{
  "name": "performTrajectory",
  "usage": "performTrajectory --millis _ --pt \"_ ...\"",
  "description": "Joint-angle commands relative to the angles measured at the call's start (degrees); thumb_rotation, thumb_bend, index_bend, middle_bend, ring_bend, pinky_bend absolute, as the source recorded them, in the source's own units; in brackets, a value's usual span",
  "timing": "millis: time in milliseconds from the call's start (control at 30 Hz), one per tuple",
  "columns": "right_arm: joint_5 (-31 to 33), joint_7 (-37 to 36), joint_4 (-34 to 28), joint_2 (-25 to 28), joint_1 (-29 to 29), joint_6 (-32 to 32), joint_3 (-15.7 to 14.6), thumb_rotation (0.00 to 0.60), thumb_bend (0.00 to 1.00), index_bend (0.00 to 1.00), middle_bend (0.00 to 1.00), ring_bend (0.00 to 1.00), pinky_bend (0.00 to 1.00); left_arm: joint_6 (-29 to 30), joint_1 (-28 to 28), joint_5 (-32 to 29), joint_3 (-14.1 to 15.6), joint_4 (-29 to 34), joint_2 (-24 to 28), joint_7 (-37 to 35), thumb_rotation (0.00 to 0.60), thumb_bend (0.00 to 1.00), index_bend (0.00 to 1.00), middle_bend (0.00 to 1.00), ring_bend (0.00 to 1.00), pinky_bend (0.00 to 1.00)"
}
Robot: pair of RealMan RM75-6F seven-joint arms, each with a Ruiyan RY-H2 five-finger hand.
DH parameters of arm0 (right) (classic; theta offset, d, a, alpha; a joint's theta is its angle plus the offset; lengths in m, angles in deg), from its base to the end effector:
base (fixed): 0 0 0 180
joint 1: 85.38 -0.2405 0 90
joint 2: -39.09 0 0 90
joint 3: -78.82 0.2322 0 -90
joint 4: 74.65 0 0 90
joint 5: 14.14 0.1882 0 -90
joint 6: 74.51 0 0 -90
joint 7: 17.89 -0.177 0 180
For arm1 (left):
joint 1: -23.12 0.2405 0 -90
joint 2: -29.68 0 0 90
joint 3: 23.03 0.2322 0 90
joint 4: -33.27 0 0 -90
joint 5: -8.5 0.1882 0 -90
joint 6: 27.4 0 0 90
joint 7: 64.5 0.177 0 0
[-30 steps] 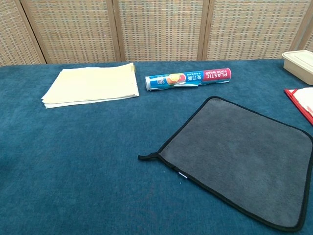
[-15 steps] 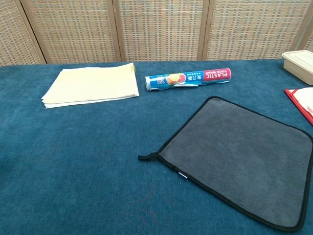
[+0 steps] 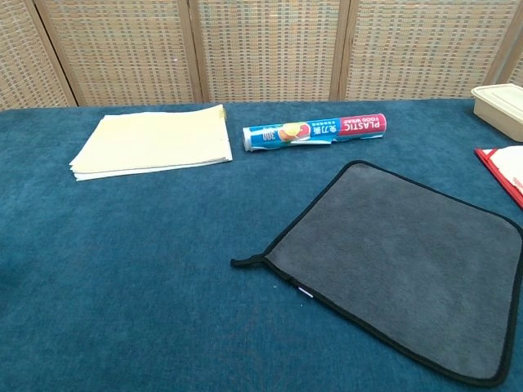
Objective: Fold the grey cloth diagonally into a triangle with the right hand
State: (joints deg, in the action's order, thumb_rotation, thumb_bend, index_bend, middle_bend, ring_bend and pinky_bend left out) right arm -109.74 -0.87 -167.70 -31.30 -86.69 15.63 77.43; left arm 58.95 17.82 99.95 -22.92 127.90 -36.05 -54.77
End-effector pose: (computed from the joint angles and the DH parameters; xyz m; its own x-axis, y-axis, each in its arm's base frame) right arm -0.2531 -0.1774 0.1296 0.5514 0.0200 0.8340 -0.8271 -0.1174 0.5496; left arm -0.2572 0.2008 0.1463 0.4946 0.0147 0.8690 0.8640 -0.1162 -0.4899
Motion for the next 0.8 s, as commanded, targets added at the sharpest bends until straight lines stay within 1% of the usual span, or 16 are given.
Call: performTrajectory --millis 33,133,300,567,800 --pt "-0.8 0.5 0.5 0.1 0.7 0.5 -1.0 0.600 0.07 0.01 0.00 0.00 0.00 0.0 0.0 0.1 0.0 0.1 0.0 0.0 0.600 0.12 0.00 0.00 0.00 0.00" --pt "-2.0 1.4 1.0 0.0 1.5 0.7 -2.3 0.600 0.07 0.07 0.00 0.00 0.00 0.0 0.0 0.2 0.0 0.2 0.0 0.1 0.600 0.12 0.00 0.00 0.00 0.00" --pt "-6.1 2.3 2.6 -2.6 2.8 2.0 -4.8 0.600 0.07 0.11 0.00 0.00 0.00 0.1 0.0 0.3 0.1 0.2 0.0 0.0 0.600 0.12 0.00 0.00 0.00 0.00" --pt "-9.5 4.5 4.2 -7.0 2.8 0.2 -6.5 0.600 0.07 0.11 0.00 0.00 0.00 0.5 0.0 0.3 -0.1 0.3 0.3 -0.7 0.600 0.12 0.00 0.00 0.00 0.00" --pt "-9.9 5.2 4.5 -9.0 2.7 -1.4 -6.9 0.600 0.07 0.11 0.00 0.00 0.00 0.3 -0.1 0.5 0.0 0.3 0.2 -0.5 0.600 0.12 0.00 0.00 0.00 0.00"
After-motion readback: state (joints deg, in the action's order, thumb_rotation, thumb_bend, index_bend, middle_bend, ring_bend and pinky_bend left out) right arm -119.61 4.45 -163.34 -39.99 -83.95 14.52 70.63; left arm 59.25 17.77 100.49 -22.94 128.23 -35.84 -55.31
